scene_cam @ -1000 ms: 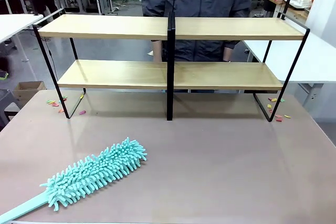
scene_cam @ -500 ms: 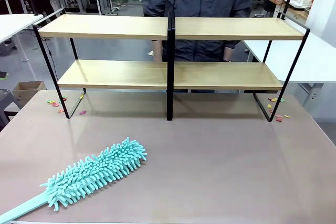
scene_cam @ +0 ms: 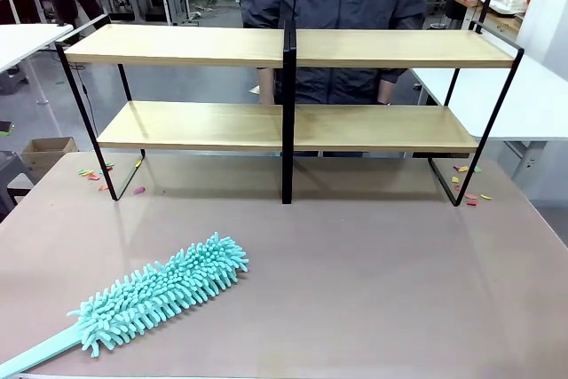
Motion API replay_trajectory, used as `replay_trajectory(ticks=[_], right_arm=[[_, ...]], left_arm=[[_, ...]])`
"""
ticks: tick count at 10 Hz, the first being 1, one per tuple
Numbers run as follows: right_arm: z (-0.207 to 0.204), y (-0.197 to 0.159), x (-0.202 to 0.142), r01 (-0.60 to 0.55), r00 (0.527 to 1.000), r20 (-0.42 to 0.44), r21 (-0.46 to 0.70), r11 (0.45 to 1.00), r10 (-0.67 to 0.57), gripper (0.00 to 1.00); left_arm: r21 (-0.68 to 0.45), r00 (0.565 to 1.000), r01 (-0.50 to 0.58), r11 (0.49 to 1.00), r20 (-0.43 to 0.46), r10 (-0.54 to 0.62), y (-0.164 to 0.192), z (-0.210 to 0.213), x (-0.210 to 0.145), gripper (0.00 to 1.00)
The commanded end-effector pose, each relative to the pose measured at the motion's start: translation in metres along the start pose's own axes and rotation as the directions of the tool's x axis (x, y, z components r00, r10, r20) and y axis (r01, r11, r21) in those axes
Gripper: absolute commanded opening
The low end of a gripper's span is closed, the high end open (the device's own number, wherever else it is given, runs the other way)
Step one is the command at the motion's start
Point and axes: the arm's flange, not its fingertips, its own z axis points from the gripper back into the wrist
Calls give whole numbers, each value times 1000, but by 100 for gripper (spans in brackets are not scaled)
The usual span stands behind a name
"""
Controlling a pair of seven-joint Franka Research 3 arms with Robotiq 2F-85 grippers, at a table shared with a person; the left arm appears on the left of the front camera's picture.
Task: Clean the shelves.
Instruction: Place the Duster on the table.
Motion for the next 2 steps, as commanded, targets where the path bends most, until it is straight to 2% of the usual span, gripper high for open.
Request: replay_trajectory(ticks=[1,2], right_arm=[[0,3,1,-14,1000,7,23,1000,14,100],[0,3,1,-14,1000,7,23,1000,14,100]], left_arm=[[-7,1000,18,1000,-3,-18,-1,0,-1,100],[-7,1000,18,1000,-3,-18,-1,0,-1,100]])
